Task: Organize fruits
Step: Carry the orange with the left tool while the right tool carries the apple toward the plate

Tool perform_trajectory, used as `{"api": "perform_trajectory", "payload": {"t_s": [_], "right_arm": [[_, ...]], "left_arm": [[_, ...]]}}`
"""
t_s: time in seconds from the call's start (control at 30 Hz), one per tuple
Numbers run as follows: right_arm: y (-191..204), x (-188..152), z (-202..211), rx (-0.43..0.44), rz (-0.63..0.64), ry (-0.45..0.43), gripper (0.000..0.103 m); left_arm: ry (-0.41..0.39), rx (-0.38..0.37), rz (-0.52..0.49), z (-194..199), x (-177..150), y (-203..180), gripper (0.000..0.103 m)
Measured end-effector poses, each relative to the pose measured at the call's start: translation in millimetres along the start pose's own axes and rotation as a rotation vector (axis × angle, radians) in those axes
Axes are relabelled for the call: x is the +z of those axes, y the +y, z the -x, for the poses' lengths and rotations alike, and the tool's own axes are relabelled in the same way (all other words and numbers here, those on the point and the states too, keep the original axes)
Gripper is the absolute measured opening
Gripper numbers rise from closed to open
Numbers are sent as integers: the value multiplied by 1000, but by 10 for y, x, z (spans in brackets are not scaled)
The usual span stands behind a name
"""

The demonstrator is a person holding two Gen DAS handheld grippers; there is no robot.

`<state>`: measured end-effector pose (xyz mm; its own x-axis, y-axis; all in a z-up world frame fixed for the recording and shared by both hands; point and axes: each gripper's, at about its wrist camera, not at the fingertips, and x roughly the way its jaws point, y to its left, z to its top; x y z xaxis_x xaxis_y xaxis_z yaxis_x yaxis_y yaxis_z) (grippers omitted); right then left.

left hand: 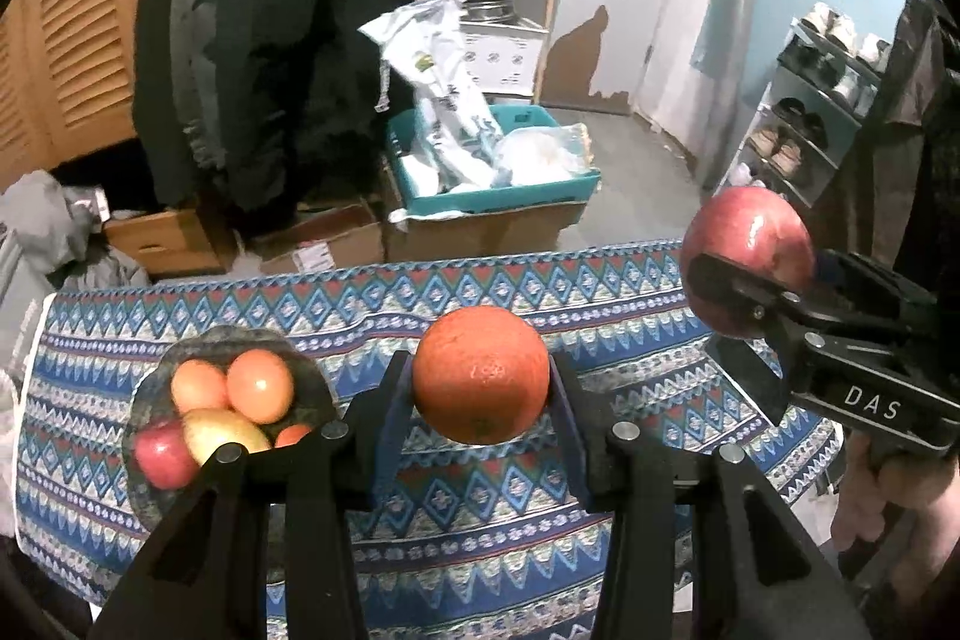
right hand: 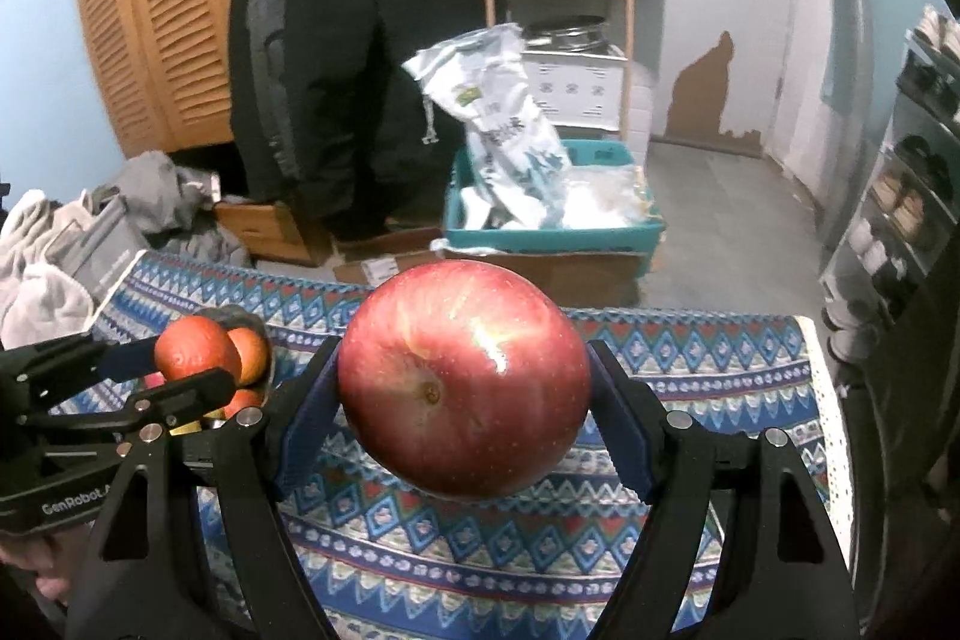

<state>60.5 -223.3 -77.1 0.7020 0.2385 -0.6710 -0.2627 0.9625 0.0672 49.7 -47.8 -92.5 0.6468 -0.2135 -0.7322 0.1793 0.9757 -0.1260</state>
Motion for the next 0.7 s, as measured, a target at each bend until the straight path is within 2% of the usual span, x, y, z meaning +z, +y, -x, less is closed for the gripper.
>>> {"api": "perform_trajectory", "payload": {"t_s": [0.4,0.7], "right_arm": [[490,34,-335,90,36,54,78],[872,42,-621,149,61,101,78]], "left_arm": [[14,57,88,41,-169,572,45],[56,99,149,-40,-354,988,45]]}}
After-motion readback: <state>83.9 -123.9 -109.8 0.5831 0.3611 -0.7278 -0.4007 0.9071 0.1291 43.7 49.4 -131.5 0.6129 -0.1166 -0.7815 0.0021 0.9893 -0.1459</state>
